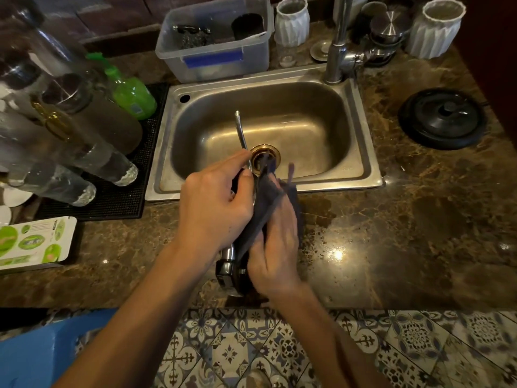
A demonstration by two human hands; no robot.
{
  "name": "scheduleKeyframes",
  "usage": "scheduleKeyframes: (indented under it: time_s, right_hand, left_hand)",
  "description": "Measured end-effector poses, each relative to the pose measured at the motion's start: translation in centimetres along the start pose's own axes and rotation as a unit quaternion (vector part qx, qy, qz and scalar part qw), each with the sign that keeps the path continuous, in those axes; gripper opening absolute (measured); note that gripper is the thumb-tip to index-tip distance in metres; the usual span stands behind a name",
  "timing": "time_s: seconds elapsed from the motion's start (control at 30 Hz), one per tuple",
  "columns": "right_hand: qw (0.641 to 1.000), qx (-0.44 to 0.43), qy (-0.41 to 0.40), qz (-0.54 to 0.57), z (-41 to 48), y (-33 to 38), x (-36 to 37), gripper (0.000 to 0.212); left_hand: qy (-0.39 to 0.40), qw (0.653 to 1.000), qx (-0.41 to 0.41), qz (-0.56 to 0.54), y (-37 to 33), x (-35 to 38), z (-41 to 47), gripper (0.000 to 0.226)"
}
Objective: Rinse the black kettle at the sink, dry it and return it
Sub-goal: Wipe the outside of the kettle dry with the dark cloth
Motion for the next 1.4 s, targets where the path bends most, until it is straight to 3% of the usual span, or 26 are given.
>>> scheduleKeyframes:
  time_s: [0.1, 0.23, 0.3, 0.43, 0.7, 0.97, 1.13, 1.2, 1.4]
  right_hand:
    - [0.999, -0.017, 0.024, 0.026, 2.9, -2.0, -0.2, 0.038]
    - [0.994, 0.000, 0.094, -0.064, 4.3, -5.4, -0.2, 0.043]
    - [0.991, 0.058, 0.097, -0.075, 3.0, -6.2, -0.6, 0.038]
    - [0.972, 0.234, 0.026, 0.012, -1.9, -4.8, -1.3, 0.056]
    - [0.957, 0.282, -0.067, 0.034, -7.4, 0.3, -0.7, 0.048]
    - [0.897, 0.400, -0.004, 0.189, -8.0, 5.6, -2.8, 0.047]
    - [0.825, 0.505, -0.001, 0.253, -6.8, 6.8, -4.7, 0.023]
    - [0.802, 0.528, -0.016, 0.278, -6.6, 6.3, -5.5, 0.027]
    - [0.783, 0.539, -0.061, 0.305, -4.0, 6.8, -8.5, 0.039]
  left_hand:
    - [0.009, 1.000, 0.004, 0.000, 0.1, 0.0, 0.1, 0.031]
    - [0.003, 1.000, -0.004, 0.007, 0.3, 0.0, 0.0, 0.034]
    - [-0.004, 1.000, -0.015, 0.014, 0.3, 0.1, -0.1, 0.035]
    - [-0.003, 1.000, -0.025, 0.016, 0.1, 0.1, -0.3, 0.035]
    - [0.002, 0.999, -0.034, 0.022, -0.1, 0.1, -0.4, 0.032]
    - [0.019, 0.999, -0.019, 0.039, -0.1, 0.1, -0.5, 0.034]
    - [0.041, 0.998, 0.019, 0.050, -0.4, -0.2, -0.5, 0.037]
    - [0.040, 0.997, 0.037, 0.062, -0.1, -0.3, -0.6, 0.037]
    - [-0.004, 1.000, 0.002, -0.008, -1.7, -1.2, -3.2, 0.034]
Point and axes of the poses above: each hand's wrist, its own z-axis towards the middle knuckle, its own x-axis out of the palm, y = z × x, the point moved 2 cm from there along z, towards the middle knuckle, and after that the axes turned 8 degrees about -y, right-handed, at the moved point
